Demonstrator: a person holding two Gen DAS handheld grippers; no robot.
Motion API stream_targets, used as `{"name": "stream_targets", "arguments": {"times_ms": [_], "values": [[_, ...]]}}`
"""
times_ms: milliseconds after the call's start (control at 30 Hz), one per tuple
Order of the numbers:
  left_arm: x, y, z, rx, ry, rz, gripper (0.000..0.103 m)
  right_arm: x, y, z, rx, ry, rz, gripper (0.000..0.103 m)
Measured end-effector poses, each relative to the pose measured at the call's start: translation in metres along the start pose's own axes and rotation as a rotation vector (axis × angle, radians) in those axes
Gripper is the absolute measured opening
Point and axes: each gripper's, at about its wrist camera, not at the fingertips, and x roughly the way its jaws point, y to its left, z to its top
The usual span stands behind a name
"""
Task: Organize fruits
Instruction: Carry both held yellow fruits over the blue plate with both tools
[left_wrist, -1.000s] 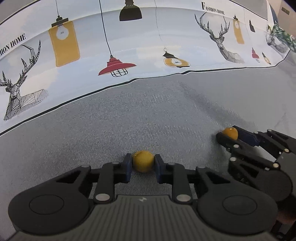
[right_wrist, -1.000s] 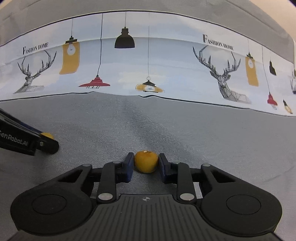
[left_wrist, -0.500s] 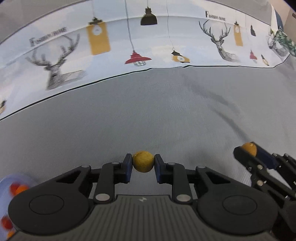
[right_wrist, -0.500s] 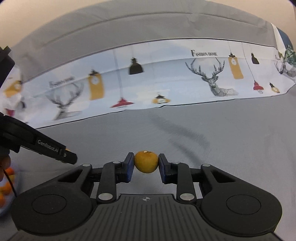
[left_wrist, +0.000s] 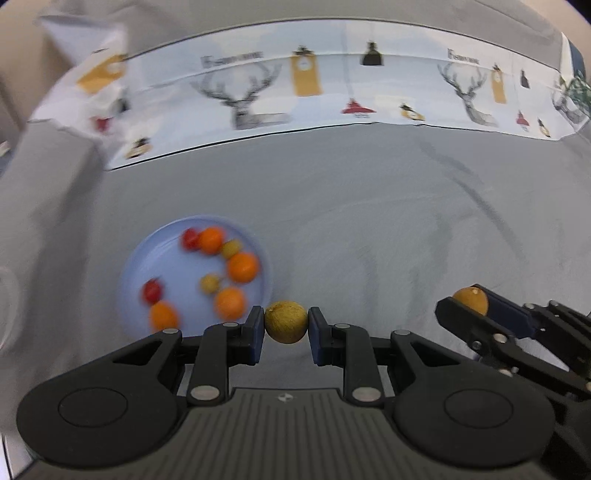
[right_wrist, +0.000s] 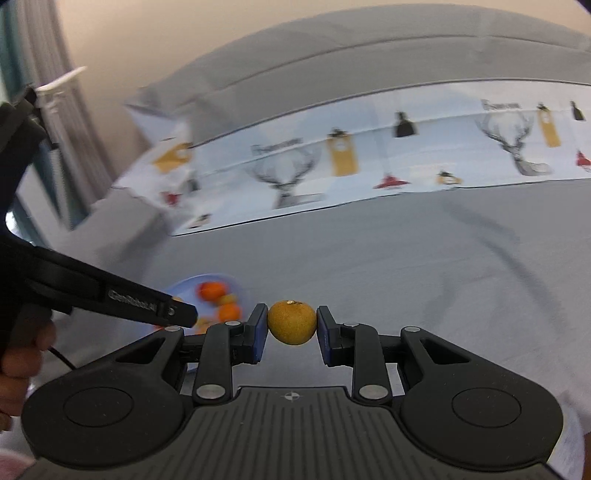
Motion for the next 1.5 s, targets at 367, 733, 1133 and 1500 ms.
{"name": "stream_targets", "arguments": {"times_ms": [367, 733, 1133, 1500], "values": [[-0.083, 0.064, -0.076, -0.136, -0.091, 0.06, 0.028, -0.068, 0.087, -0.036, -0.191, -0.012, 0.101, 0.03], [-0.117, 0.091, -0.113, -0.193, -0.15, 0.049, 0.028, -0.086, 0.119, -0.048, -0.268, -0.015, 0.103, 0.03], [-0.103, 0.106, -0.112, -0.234, -0.132, 0.023, 0.028, -0.072, 0.128, -0.049, -0.294, 0.033, 0.082, 0.03], [-0.064, 0.125, -0.088, -0.271, -0.067, 0.025, 0.028, -0.03, 0.126, -0.038, -0.287, 0.092, 0.058, 0.03]]}}
